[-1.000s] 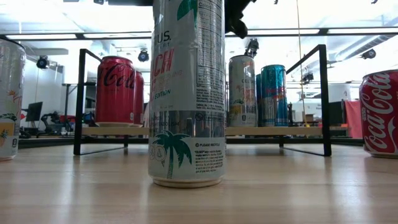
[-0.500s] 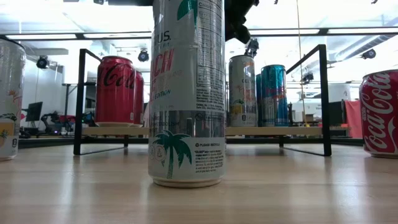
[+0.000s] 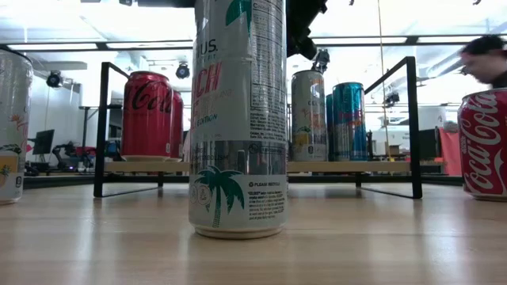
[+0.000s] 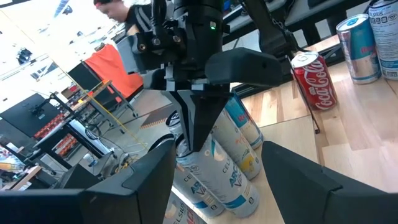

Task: Place canned beverage on shelf
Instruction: Adjust the white and blue soda cans, then adjust the white and yellow soda cans

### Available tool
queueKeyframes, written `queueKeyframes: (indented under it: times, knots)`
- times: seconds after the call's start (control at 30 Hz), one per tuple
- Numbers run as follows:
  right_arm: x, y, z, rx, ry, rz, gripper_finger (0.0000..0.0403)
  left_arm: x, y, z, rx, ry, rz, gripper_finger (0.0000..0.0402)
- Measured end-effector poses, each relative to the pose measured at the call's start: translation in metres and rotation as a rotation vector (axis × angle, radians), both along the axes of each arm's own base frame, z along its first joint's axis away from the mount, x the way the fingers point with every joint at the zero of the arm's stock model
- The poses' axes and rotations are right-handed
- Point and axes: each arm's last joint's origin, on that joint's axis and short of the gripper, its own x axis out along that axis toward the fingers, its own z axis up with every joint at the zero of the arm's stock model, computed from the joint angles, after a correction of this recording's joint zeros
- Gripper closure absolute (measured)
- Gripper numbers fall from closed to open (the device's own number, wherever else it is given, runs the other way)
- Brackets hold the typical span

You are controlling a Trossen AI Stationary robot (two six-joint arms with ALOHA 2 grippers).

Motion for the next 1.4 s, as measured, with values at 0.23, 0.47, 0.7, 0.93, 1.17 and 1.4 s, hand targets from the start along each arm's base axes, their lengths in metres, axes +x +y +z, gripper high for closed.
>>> queueKeyframes:
  times: [0.23,0.47,0.7,0.93,1.17,1.4]
  knots:
    - [0.001,0.0,0.0,0.0,-0.002,0.0,0.039,0.0,0.0,0.0,0.0,0.0,0.0,0.0178]
    - [-0.001,-0.001,0.002,-0.039,0.0,-0.034,0.039,0.0,0.0,0.0,0.0,0.0,0.0,0.0178]
    - [-0.002,-0.002,0.012,-0.066,-0.02,-0.043,0.039,0.0,0.0,0.0,0.0,0.0,0.0,0.0178]
    - [-0.006,-0.006,0.028,-0.095,-0.005,-0.079,0.039,0.0,0.0,0.0,0.0,0.0,0.0,0.0178]
    - [-0.028,-0.025,0.036,-0.169,0.137,-0.318,0.039,0.0,0.0,0.0,0.001,0.001,0.0,0.0178]
    - [-0.044,-0.038,0.025,-0.12,0.249,-0.468,0.039,0.0,0.0,0.0,0.001,0.001,0.0,0.0178]
